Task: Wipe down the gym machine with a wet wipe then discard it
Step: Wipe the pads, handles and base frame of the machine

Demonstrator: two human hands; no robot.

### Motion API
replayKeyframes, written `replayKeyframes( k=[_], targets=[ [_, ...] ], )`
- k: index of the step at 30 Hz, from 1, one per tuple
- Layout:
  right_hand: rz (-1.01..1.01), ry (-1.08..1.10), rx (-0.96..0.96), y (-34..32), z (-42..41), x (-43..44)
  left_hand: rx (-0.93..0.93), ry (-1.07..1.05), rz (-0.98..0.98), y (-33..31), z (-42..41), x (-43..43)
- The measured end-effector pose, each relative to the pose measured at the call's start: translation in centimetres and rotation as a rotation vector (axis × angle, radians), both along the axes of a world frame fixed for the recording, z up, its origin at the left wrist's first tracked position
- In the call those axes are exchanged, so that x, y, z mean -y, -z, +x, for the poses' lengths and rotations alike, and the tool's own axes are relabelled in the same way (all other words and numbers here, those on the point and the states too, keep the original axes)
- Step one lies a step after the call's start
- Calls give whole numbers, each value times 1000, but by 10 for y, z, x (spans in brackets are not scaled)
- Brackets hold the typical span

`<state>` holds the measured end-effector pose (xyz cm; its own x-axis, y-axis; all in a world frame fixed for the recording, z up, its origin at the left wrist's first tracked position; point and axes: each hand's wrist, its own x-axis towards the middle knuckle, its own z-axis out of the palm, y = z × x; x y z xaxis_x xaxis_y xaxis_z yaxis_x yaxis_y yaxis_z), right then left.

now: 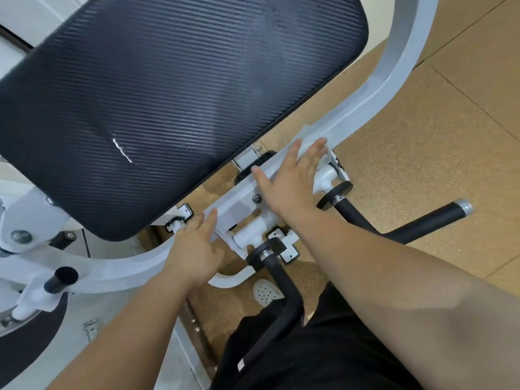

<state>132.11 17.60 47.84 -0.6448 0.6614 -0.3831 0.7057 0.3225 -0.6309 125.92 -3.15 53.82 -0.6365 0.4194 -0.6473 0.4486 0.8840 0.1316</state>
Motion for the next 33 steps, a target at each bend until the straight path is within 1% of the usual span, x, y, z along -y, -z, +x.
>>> replayKeyframes(
  k=[2,5,7,9,10,12,15,18,19,20,22,23,24,25,27,30,32,33],
  targets=[
    [83,-128,27,-2,7,14,-7,-17,15,2,-1,2],
    [249,-470,86,-4,25,53,7,-8,78,4,-1,10],
    [270,-649,82,-6,34,81,-15,22,133,5,-1,19],
    [238,-726,74,-4,36,106,-93,89,149,6,-1,32],
    [228,-720,86,-3,36,115,-126,122,143,5,0,39],
    [211,-608,97,0,32,125,-155,150,107,3,3,55],
    [227,-413,104,2,20,134,-150,148,37,0,6,78],
    [185,-297,159,-1,-3,145,-124,142,1,-3,2,97],
    [194,-330,184,-4,-9,151,-117,137,-6,-4,0,103],
    [248,-438,204,-7,-13,158,-126,138,-7,-5,-2,109],
    [401,-776,166,-6,-13,168,-177,167,-14,-6,-5,116],
    [442,-926,139,-6,-11,169,-190,182,-29,-5,-6,121],
    [463,-1016,115,-6,-11,164,-185,191,-50,-5,-8,125],
    [485,-1046,88,-5,-13,154,-168,196,-72,-3,-9,130],
    [572,-992,109,-3,-14,122,-139,209,-82,0,-10,137],
    [683,-832,282,-8,-5,67,-145,230,-50,1,-9,140],
    [676,-743,379,-13,3,55,-132,218,-39,0,-10,139],
    [650,-699,391,-15,3,61,-126,214,-39,0,-11,138]
  ],
)
